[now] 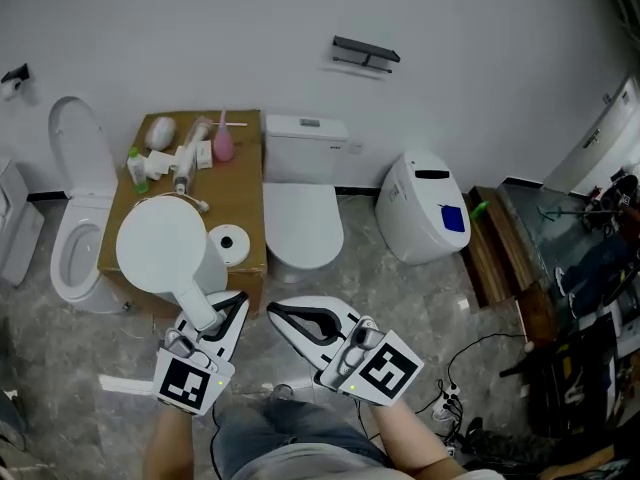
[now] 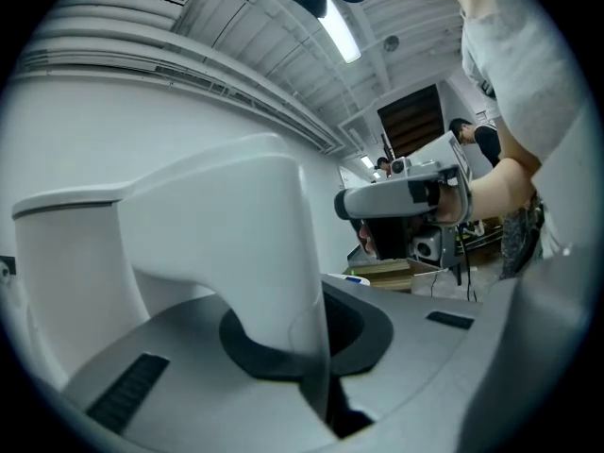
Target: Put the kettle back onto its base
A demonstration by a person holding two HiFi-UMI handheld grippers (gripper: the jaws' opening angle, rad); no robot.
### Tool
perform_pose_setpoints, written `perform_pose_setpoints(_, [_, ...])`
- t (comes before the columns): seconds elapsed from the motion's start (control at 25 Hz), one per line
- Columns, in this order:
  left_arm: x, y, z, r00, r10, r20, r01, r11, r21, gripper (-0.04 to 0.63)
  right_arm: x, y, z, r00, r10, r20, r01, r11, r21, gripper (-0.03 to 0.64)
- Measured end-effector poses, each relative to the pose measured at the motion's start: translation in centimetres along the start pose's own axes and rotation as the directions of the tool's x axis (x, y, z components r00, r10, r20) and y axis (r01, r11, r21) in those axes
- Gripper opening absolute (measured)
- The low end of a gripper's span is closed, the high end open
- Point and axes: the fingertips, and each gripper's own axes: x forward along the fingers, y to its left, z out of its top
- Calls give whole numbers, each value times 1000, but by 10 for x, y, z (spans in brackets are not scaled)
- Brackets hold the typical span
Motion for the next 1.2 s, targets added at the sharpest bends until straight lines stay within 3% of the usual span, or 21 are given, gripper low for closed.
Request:
perform_pose_setpoints(0.72, [134, 57, -120, 995, -97, -25, 95, 993, -77, 9, 47, -119, -78, 991, -87, -104, 92, 995, 47, 9])
perform_pose_setpoints(1.2, [179, 66, -177, 987, -151, -52, 147, 986, -75, 9, 69, -155, -112, 985, -107, -136, 112, 993, 26, 9])
